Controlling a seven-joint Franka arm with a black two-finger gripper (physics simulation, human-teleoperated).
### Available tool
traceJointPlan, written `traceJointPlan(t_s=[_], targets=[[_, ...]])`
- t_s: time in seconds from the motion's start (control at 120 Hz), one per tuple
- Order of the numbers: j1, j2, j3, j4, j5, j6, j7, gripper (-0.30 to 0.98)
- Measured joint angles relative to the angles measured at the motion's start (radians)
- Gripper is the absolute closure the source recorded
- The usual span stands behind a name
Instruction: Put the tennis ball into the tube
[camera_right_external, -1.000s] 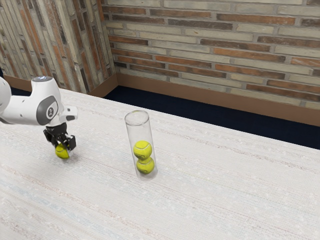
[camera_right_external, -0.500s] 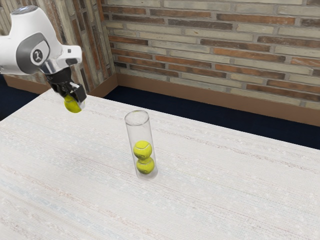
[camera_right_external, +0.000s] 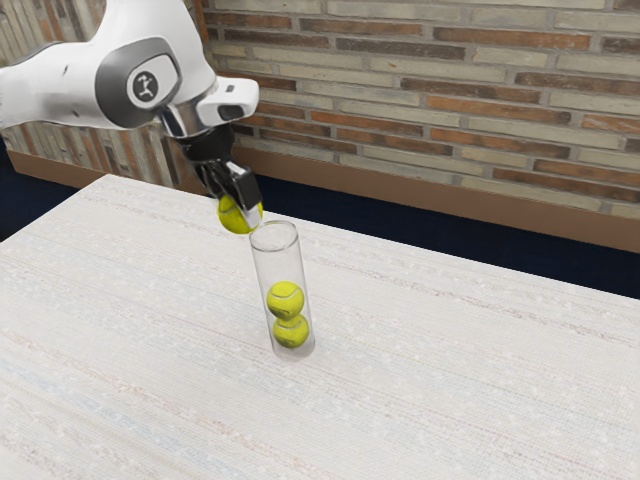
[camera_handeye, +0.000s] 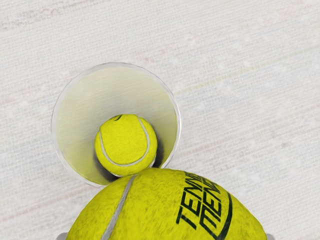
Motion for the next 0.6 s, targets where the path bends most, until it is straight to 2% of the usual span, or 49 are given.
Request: traceJointPlan(t_s=[0.375, 0.6], targets=[[0.013, 0.172, -0.010, 0.133, 0.054, -0.007, -0.026, 0.33], [-0.021, 0.248, -0.008, 0.176, 0.077, -0.007, -0.041, 0.33]])
